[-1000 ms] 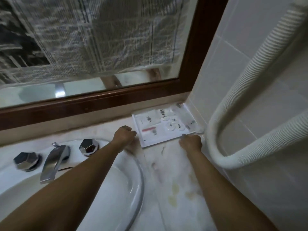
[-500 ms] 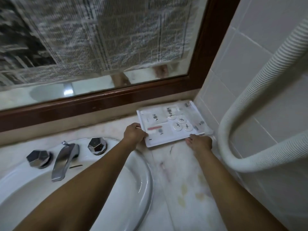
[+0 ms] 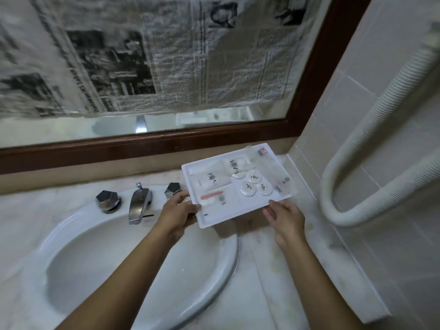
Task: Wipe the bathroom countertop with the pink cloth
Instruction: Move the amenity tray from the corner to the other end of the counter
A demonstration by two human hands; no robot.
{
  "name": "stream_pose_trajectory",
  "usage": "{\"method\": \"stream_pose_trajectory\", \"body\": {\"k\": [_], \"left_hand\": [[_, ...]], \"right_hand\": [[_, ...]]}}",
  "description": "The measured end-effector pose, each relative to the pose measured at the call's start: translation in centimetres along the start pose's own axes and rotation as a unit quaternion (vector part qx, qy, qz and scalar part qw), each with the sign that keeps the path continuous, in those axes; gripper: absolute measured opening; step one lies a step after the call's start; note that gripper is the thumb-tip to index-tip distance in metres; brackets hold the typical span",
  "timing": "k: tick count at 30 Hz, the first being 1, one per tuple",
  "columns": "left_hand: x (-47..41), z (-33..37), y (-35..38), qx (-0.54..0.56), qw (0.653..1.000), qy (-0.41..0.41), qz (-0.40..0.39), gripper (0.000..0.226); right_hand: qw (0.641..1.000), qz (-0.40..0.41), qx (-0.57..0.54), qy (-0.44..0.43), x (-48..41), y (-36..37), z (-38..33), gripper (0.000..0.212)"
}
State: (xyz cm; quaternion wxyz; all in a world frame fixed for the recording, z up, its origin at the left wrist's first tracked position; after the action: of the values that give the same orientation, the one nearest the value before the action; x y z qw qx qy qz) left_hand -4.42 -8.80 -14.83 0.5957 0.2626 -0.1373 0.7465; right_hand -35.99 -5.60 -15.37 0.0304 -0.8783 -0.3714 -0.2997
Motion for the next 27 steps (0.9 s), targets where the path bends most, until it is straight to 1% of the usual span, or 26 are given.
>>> {"method": "stream_pose_trajectory", "body": {"k": [2,3,6,9,10,12,14,15,18,19,21,24,25,27], "left_hand": [[3.0,0.5,-3.0,0.022,1.000,0.017,0.000,0.039],[4.6,0.7,-4.7,0.032,0.999,0.026,0.000,0.041],[10.2,1.2,-11.1,0.059,0.997,0.054,0.013,0.052],[15.6,1.3,-18.5,0.073,0.993,0.079,0.039,0.058],[17.3,1.2,-21.0,0.076,0.992,0.089,0.049,0.054],[21.0,1.1,-26.1,0.081,0.988,0.106,0.074,0.039],[24.4,0.7,-31.2,0.090,0.984,0.114,0.100,0.033],[26.2,0.6,-33.8,0.093,0.982,0.120,0.112,0.033],[31.3,-0.2,-41.3,0.107,0.972,0.135,0.158,0.032],[32.8,-0.6,-43.6,0.115,0.968,0.138,0.173,0.033],[36.0,-1.4,-47.9,0.133,0.960,0.145,0.201,0.034],[39.8,-3.2,-53.0,0.164,0.945,0.149,0.239,0.037],[40.7,-3.9,-54.6,0.178,0.940,0.147,0.253,0.038],[42.5,-5.4,-57.4,0.202,0.927,0.144,0.281,0.037]], "right_hand": [[0.999,-0.033,-0.007,-0.009,3.5,0.8,-0.2,0.018],[0.998,-0.051,-0.011,-0.017,5.6,1.3,-0.4,0.022],[0.994,-0.101,0.004,-0.046,12.4,2.6,0.3,0.045],[0.981,-0.168,0.046,-0.088,19.4,4.4,2.2,0.056],[0.975,-0.195,0.051,-0.092,21.7,5.0,3.1,0.057],[0.964,-0.245,0.057,-0.091,26.2,6.3,5.1,0.059],[0.950,-0.288,0.074,-0.091,30.2,7.6,7.2,0.059],[0.943,-0.307,0.087,-0.088,32.2,8.3,8.4,0.063],[0.924,-0.367,0.095,-0.047,38.6,10.5,11.9,0.100],[0.919,-0.382,0.094,-0.032,40.4,11.2,12.9,0.101],[0.907,-0.410,0.097,-0.004,44.0,12.5,15.2,0.084],[0.885,-0.449,0.121,0.019,48.2,14.7,18.6,0.042],[0.880,-0.456,0.131,0.022,49.3,15.4,19.7,0.034],[0.869,-0.470,0.149,0.030,51.7,17.1,21.8,0.031]]}}
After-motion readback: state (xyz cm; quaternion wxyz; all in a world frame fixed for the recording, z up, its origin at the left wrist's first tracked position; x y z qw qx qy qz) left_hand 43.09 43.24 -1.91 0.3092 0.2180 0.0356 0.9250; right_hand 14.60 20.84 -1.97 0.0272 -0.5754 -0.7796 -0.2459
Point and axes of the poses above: each hand's wrist, its own x-axis away from the middle knuckle, its own y-axis out of the palm, z = x × y, the point moved 10 cm from there along -x, towards the middle knuckle, and after that the axes turned 7 degrees about z, right-handed, at the moved point
